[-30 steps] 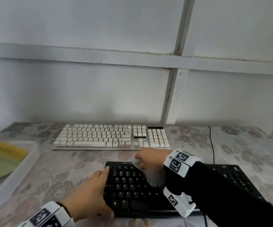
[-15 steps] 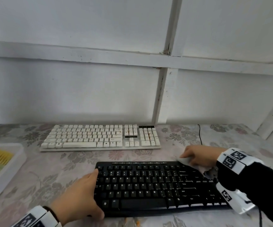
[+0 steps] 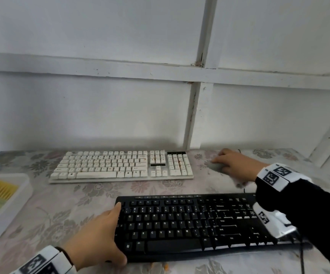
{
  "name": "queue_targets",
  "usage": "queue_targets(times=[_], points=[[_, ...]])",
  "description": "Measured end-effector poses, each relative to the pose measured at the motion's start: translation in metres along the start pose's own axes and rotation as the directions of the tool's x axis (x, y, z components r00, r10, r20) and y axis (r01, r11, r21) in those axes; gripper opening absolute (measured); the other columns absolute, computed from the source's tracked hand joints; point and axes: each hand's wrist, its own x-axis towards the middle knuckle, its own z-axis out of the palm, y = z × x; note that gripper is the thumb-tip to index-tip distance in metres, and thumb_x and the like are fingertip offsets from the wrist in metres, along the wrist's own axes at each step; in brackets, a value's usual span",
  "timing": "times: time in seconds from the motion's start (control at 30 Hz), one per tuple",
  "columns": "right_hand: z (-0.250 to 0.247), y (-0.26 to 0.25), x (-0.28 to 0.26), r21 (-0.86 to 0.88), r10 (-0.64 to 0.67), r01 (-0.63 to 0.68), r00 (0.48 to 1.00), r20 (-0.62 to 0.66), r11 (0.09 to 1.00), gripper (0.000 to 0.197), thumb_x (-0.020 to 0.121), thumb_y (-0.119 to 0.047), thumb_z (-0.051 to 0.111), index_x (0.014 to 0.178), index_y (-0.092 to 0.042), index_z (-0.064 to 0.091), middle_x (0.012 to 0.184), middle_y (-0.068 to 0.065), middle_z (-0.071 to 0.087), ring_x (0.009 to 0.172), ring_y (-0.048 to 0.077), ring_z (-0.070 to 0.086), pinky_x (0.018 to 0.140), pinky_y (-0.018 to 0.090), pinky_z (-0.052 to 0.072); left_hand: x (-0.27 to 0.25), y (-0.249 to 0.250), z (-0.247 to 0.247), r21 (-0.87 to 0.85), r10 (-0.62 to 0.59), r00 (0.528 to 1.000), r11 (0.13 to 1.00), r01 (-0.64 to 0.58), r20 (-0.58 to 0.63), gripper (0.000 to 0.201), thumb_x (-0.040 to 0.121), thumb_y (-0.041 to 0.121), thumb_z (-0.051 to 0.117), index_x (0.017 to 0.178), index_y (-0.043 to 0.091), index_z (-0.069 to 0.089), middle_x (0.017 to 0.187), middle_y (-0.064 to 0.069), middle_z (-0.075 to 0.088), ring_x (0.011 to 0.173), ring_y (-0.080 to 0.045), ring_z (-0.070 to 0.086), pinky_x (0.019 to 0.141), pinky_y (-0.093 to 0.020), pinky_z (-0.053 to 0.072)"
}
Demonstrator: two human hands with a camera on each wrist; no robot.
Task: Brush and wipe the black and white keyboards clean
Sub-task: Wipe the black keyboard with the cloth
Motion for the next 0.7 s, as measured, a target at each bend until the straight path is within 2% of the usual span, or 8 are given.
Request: queue_targets(times=[0.07, 0.13, 0.2, 0.27, 0.37, 0.47, 0.57, 0.7], points=[[0.003, -0.038, 0.002, 0.105, -0.03, 0.024, 0.998, 0.061, 0.994, 0.034, 0.094, -0.044, 0.046, 0.123, -0.032, 0.057, 0.117, -0.009, 0.044, 0.102, 0.021, 0.055, 0.08, 0.032, 0.052, 0.0, 0.001, 0.0, 0.034, -0.008, 1.0, 0.999, 0.008, 0.005, 0.127, 0.044, 0.046, 0.074, 0.148, 0.028, 0.004, 0.125, 0.014, 0.04, 0.112, -0.005, 0.043, 0.092, -0.018, 0.042], [0.013, -0.081, 0.006, 0.237, -0.096, 0.056, 0.983, 0.159, 0.97, 0.03, 0.096, -0.035, 0.047, 0.124, -0.03, 0.055, 0.117, -0.009, 0.044, 0.093, 0.025, 0.062, 0.07, 0.033, 0.057, 0.0, 0.001, -0.001, 0.037, -0.024, 0.999, 0.999, 0.023, 0.025, 0.126, 0.052, 0.043, 0.077, 0.149, 0.026, -0.001, 0.125, 0.012, 0.033, 0.113, -0.006, 0.041, 0.093, -0.017, 0.041], [0.025, -0.117, 0.013, 0.233, -0.229, 0.181, 0.953, 0.196, 0.955, 0.034, 0.097, -0.022, 0.044, 0.13, -0.027, 0.052, 0.124, -0.003, 0.045, 0.089, 0.02, 0.062, 0.077, 0.028, 0.057, 0.001, 0.001, -0.003, 0.016, -0.026, 0.999, 1.0, 0.026, 0.036, 0.119, 0.056, 0.04, 0.08, 0.147, 0.026, 0.004, 0.122, 0.014, 0.028, 0.113, -0.006, 0.04, 0.095, -0.019, 0.042], [0.034, -0.147, 0.019, 0.178, -0.318, 0.284, 0.926, 0.203, 0.942, 0.038, 0.099, -0.018, 0.041, 0.136, -0.023, 0.048, 0.13, 0.001, 0.046, 0.085, 0.008, 0.055, 0.073, 0.014, 0.052, 0.001, 0.003, -0.005, -0.022, -0.006, 1.0, 1.0, 0.006, 0.026, 0.106, 0.058, 0.036, 0.081, 0.139, 0.034, 0.013, 0.123, 0.015, 0.027, 0.116, -0.006, 0.038, 0.099, -0.021, 0.04], [0.046, -0.181, 0.025, 0.062, -0.382, 0.38, 0.887, 0.261, 0.923, 0.041, 0.099, -0.014, 0.04, 0.14, -0.019, 0.044, 0.139, 0.006, 0.045, 0.117, 0.021, 0.049, 0.101, 0.03, 0.04, 0.001, 0.001, -0.005, -0.062, 0.026, 0.999, 0.998, -0.024, 0.024, 0.098, 0.049, 0.037, 0.08, 0.124, 0.045, 0.017, 0.127, 0.018, 0.027, 0.118, -0.004, 0.036, 0.101, -0.02, 0.037], [0.053, -0.192, 0.028, -0.058, -0.378, 0.416, 0.868, 0.322, 0.907, 0.045, 0.097, -0.007, 0.041, 0.141, -0.014, 0.042, 0.138, 0.012, 0.045, 0.125, 0.028, 0.043, 0.105, 0.037, 0.033, 0.002, -0.003, -0.003, -0.088, 0.037, 0.999, 0.995, -0.037, 0.001, 0.096, 0.033, 0.047, 0.071, 0.121, 0.039, 0.032, 0.124, 0.021, 0.036, 0.114, 0.0, 0.04, 0.099, -0.024, 0.04], [0.054, -0.184, 0.025, -0.076, -0.361, 0.403, 0.876, 0.321, 0.912, 0.045, 0.092, -0.002, 0.047, 0.136, -0.013, 0.048, 0.131, 0.013, 0.05, 0.12, 0.029, 0.046, 0.102, 0.039, 0.036, 0.003, -0.003, -0.002, -0.128, 0.043, 0.999, 0.991, -0.045, -0.017, 0.088, 0.04, 0.036, 0.078, 0.119, 0.038, 0.039, 0.116, 0.021, 0.046, 0.107, 0.003, 0.045, 0.094, -0.024, 0.044], [0.047, -0.148, 0.015, 0.028, -0.293, 0.301, 0.899, 0.326, 0.953, 0.028, 0.093, -0.004, 0.046, 0.113, -0.011, 0.064, 0.106, 0.006, 0.063, 0.1, 0.021, 0.059, 0.083, 0.024, 0.042, 0.005, -0.005, -0.001, -0.125, 0.03, 0.999, 0.992, -0.033, -0.018, 0.096, 0.043, 0.035, 0.081, 0.127, 0.038, 0.036, 0.117, 0.023, 0.047, 0.108, 0.001, 0.047, 0.093, -0.023, 0.044]])
